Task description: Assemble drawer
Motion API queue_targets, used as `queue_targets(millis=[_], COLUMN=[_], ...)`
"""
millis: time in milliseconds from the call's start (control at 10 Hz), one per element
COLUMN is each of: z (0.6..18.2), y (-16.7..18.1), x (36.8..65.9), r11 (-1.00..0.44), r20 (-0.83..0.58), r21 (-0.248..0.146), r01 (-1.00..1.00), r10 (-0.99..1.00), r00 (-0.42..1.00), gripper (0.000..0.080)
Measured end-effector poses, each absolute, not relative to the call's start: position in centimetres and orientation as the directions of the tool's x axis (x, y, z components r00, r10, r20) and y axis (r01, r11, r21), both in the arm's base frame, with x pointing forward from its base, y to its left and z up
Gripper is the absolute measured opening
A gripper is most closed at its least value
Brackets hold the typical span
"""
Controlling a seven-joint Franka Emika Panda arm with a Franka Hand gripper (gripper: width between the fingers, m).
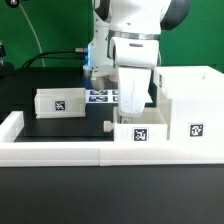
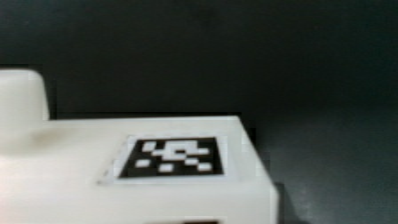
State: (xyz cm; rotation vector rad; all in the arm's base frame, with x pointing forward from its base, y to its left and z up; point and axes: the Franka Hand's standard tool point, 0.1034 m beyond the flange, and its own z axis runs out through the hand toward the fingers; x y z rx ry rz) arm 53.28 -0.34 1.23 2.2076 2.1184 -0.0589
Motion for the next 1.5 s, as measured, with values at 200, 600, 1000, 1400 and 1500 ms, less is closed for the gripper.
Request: queue_targets(millis=[200, 600, 1000, 1400, 1500], z=[1.23, 1.27, 1.27, 1.19, 1.19], y=[-0.27, 0.1, 0.0, -0.17, -0.2], x=[53.29, 53.33, 53.33, 53.2, 53.2], r11=[-0.034, -0.016, -0.029, 0.005, 0.004], r20=[-0.085, -0.096, -0.096, -0.099, -0.099], r21=[0.033, 0.03, 0.03, 0.026, 0.026], r01=[0.999, 0.999, 0.999, 1.0, 1.0], r10=[0.996, 0.995, 0.995, 0.995, 0.995], r00=[0.037, 0.019, 0.032, -0.003, -0.002], gripper=[0.0042, 0.0044, 0.0044, 0.0044, 0.0044])
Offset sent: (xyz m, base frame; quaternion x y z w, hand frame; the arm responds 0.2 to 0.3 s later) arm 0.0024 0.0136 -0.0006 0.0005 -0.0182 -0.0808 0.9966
